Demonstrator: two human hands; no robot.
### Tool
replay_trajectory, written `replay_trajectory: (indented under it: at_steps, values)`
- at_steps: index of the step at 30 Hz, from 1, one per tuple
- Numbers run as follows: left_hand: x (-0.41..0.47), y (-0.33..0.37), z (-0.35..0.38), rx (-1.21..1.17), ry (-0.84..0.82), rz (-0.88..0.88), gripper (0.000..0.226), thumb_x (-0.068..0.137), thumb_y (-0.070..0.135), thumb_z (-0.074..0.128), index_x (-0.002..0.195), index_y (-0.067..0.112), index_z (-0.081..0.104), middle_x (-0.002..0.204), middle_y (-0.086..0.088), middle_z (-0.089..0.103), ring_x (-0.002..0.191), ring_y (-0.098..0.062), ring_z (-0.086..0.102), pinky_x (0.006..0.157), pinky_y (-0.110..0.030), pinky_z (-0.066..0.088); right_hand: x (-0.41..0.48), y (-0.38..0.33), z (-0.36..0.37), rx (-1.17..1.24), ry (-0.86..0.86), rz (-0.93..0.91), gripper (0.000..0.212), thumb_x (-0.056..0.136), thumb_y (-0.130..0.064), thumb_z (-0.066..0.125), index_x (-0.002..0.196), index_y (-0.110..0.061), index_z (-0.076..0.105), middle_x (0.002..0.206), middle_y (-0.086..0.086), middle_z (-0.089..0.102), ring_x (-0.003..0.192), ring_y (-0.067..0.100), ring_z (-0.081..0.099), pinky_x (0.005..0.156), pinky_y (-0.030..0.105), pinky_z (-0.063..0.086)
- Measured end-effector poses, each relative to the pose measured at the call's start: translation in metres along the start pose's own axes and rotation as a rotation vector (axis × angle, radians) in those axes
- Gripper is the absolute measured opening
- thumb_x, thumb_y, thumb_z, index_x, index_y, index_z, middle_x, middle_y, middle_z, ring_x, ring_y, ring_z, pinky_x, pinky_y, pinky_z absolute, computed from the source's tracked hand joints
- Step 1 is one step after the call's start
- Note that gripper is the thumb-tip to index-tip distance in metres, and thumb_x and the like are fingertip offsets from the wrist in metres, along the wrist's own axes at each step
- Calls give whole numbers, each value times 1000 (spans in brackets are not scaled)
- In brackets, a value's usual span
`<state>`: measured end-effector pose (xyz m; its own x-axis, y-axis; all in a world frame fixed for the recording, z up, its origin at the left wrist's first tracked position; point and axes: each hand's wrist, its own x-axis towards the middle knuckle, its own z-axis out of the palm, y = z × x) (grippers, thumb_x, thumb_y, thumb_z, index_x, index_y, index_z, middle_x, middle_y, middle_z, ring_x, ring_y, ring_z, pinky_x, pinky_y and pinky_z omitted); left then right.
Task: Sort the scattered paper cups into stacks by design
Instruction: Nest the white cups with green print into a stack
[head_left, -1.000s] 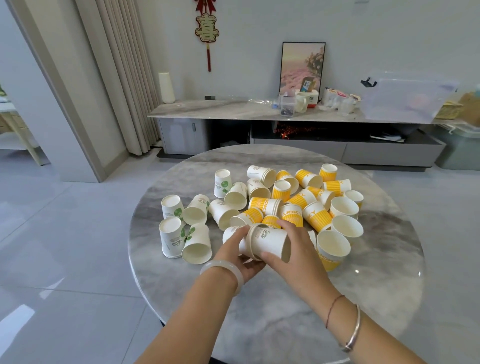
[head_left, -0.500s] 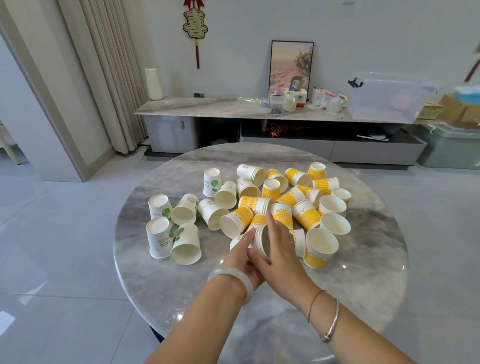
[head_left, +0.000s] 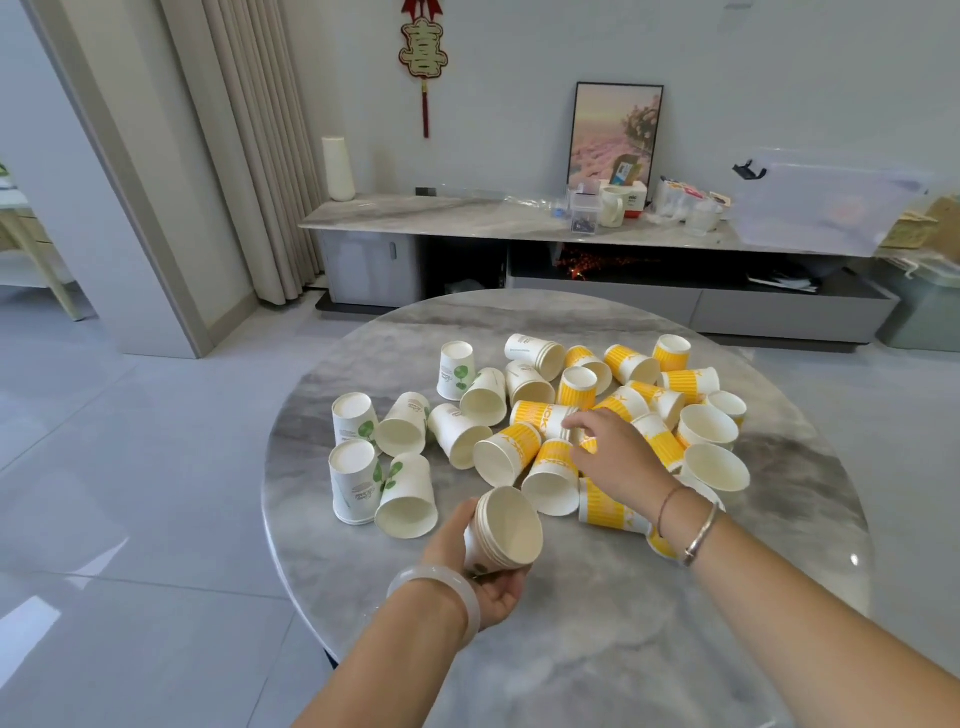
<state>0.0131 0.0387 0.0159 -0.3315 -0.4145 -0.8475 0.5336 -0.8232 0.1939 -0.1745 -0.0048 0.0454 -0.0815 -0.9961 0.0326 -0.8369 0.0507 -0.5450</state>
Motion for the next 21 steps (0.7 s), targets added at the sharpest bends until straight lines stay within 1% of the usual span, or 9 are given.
replay_trajectory:
  at_steps: [3, 6, 8, 10, 12, 13, 15, 17, 21]
  values:
    - [2, 1, -12, -15, 49, -21, 69, 65, 37, 77, 119, 2, 51, 103, -20, 61, 78, -35, 62, 56, -39, 49, 20, -43, 24, -28, -138, -147, 26, 83, -15, 57, 108, -16, 64, 112, 7, 63, 100, 23, 58, 90, 33, 48]
    - [3, 0, -19, -22, 57, -27, 64, 62, 38, 79, 110, 2, 58, 95, -19, 63, 77, -35, 63, 58, -36, 50, 31, -87, 60, -164, -312, -289, 25, 78, -26, 65, 102, -18, 64, 107, 6, 62, 97, 24, 58, 84, 32, 47]
    - [4, 1, -21, -42, 50, -17, 60, 63, 41, 78, 105, 1, 61, 90, -18, 64, 76, -34, 63, 59, -35, 51, 31, -108, 83, -291, -403, -362, 31, 73, -34, 71, 97, -17, 59, 106, 6, 57, 95, 25, 57, 79, 34, 44]
    - [3, 3, -22, -65, 50, -15, 60, 64, 45, 78, 100, 1, 62, 86, -17, 65, 74, -33, 63, 56, -34, 52, 31, -119, 101, -409, -442, -419, 36, 72, -36, 73, 90, -16, 50, 103, 7, 54, 89, 28, 56, 72, 34, 42]
    - [3, 4, -21, -86, 42, -19, 61, 63, 48, 78, 97, 0, 62, 81, -16, 66, 69, -32, 64, 51, -32, 54, 32, -124, 111, -502, -428, -468, 38, 73, -34, 73, 88, -16, 43, 104, 9, 53, 88, 30, 58, 66, 33, 39]
    - [2, 4, -21, -95, 38, -22, 61, 62, 48, 79, 95, -1, 62, 79, -16, 66, 68, -31, 64, 50, -31, 54, 34, -125, 115, -528, -409, -480, 36, 74, -32, 72, 91, -15, 45, 107, 10, 54, 91, 31, 59, 65, 32, 38]
    - [2, 5, -20, -97, 35, -24, 58, 61, 47, 80, 87, -2, 62, 74, -16, 66, 66, -31, 64, 55, -33, 54, 39, -125, 118, -559, -359, -478, 31, 79, -23, 67, 101, -10, 50, 111, 11, 56, 96, 32, 61, 65, 32, 36]
    - [2, 6, -19, -84, 34, -21, 52, 62, 43, 80, 83, -1, 63, 74, -15, 66, 67, -31, 64, 62, -36, 53, 43, -122, 120, -584, -310, -461, 25, 83, -12, 59, 106, -7, 50, 112, 13, 59, 99, 34, 61, 66, 33, 36]
    - [3, 8, -17, -48, 17, -21, 40, 62, 33, 81, 84, 3, 65, 80, -14, 68, 71, -31, 65, 58, -35, 53, 47, -113, 111, -537, -188, -428, 21, 86, -2, 47, 107, -5, 51, 107, 17, 63, 96, 36, 62, 65, 35, 37]
